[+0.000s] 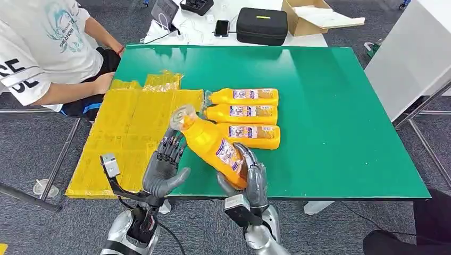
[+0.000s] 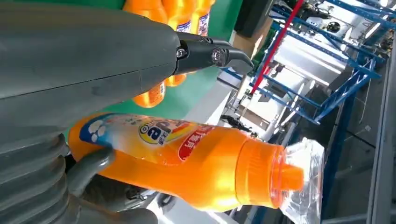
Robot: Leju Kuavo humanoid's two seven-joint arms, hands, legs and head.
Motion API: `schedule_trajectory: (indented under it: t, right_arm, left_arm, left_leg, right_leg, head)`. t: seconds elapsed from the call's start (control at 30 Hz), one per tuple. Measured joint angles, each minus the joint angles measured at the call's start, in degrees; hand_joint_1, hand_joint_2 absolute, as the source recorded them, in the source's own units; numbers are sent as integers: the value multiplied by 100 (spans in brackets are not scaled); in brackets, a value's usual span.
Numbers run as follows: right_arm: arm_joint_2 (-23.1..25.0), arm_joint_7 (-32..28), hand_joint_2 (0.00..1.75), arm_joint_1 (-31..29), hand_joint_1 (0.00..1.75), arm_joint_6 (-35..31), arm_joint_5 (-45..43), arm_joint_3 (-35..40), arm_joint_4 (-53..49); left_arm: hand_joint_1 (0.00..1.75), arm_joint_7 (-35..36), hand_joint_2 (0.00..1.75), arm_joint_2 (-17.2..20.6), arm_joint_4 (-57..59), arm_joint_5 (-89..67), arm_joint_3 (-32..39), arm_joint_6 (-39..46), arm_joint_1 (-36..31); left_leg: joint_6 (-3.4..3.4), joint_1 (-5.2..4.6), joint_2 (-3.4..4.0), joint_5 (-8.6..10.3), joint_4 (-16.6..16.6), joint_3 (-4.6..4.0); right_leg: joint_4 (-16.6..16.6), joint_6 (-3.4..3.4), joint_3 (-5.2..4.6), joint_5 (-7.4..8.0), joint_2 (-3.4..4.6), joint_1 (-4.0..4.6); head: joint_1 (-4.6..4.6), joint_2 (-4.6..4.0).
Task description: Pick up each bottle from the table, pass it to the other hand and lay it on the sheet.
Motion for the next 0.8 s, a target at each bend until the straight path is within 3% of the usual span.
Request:
schedule_trajectory:
  t: [0.2, 0.8]
  right_arm:
    - [177, 0, 175, -119, 175, 0, 592, 107, 350]
    - [636, -26, 175, -462, 175, 452, 207, 603, 1967]
  left_arm:
    - [0, 142, 175, 0, 133, 140, -61, -103, -113]
    - [0, 227, 175, 111, 520, 356, -74, -195, -159]
  left_leg:
    - [0, 0, 0, 0, 0, 0]
    - [0, 0, 1, 0, 0, -1]
  right_leg:
    - [0, 0, 0, 0, 0, 0]
    - [0, 0, -5, 0, 0, 0]
  head:
    - [0, 0]
    - [0, 0]
